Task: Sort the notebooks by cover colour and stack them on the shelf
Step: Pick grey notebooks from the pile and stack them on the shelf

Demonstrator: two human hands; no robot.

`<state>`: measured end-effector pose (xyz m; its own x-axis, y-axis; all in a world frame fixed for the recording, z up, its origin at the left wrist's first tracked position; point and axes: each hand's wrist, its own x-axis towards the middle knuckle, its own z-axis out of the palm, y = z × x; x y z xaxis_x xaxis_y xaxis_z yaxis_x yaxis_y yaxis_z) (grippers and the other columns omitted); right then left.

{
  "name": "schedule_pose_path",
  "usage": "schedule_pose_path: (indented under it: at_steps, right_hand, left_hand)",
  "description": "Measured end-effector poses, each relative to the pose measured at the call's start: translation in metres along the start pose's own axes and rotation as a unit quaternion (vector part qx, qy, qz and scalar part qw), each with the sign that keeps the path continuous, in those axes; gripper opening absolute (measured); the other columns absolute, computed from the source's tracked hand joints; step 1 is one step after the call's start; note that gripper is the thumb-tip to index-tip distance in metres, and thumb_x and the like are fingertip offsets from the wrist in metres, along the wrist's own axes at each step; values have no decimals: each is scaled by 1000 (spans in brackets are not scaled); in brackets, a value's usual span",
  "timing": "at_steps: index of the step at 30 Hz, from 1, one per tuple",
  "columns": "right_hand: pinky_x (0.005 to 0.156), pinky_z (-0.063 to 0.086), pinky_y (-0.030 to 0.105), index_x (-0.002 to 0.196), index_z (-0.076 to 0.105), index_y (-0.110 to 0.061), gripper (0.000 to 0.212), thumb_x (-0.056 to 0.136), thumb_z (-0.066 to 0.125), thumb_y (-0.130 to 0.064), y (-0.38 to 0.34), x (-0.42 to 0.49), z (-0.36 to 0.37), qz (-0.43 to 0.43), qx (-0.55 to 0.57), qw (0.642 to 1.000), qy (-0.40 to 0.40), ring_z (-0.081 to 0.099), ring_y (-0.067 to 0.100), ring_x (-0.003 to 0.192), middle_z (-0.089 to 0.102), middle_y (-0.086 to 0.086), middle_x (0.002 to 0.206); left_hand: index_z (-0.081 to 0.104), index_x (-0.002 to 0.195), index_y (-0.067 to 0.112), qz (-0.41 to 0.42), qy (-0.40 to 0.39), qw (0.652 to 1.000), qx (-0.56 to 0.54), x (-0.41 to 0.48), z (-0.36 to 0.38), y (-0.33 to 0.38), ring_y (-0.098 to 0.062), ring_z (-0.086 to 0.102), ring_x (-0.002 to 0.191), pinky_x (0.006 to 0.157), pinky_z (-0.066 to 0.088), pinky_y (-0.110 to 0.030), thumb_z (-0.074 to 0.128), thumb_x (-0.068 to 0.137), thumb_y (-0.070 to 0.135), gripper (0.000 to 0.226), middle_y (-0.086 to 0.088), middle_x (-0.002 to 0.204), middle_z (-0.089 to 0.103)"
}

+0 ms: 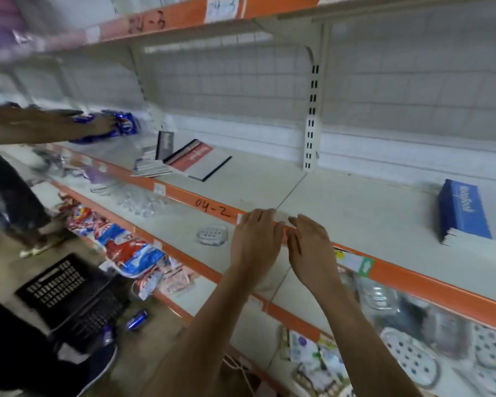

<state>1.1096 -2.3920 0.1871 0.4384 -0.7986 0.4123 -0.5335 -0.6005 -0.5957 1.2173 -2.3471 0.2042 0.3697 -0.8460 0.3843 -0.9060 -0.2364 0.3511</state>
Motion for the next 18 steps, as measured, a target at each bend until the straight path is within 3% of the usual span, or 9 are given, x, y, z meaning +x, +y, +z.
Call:
schedule_pose_path:
  at_steps: [3,9,18]
  right_hand:
    - [98,43,40,116,62,0,43,89,35,-20,-20,17,26,-16,-6,1000,-1,55,38,114,62,21,120]
    - [103,36,36,128,53,-4,36,95,46,-14,-58,75,96,-15,6,999,-39,47,32,124,53,15,133]
    - [109,31,31,134,47,-9,42,93,51,-17,-103,181,195,3,-14,996,-89,42,24,130,47,8,140]
  left_hand:
    - [56,123,9,-10,20,1000,-4,13,-6,-30,-26,56,112,93,46,-38,43,98,31,36,-9,120,62]
    - [53,125,10,-26,39,999,23,55,-21,-105,-22,54,114,94,44,-32,45,98,32,36,-8,123,59]
    - [44,133,8,-77,-8,994,79,159,-19,-219,-23,43,125,101,38,-32,48,97,36,46,-9,134,49]
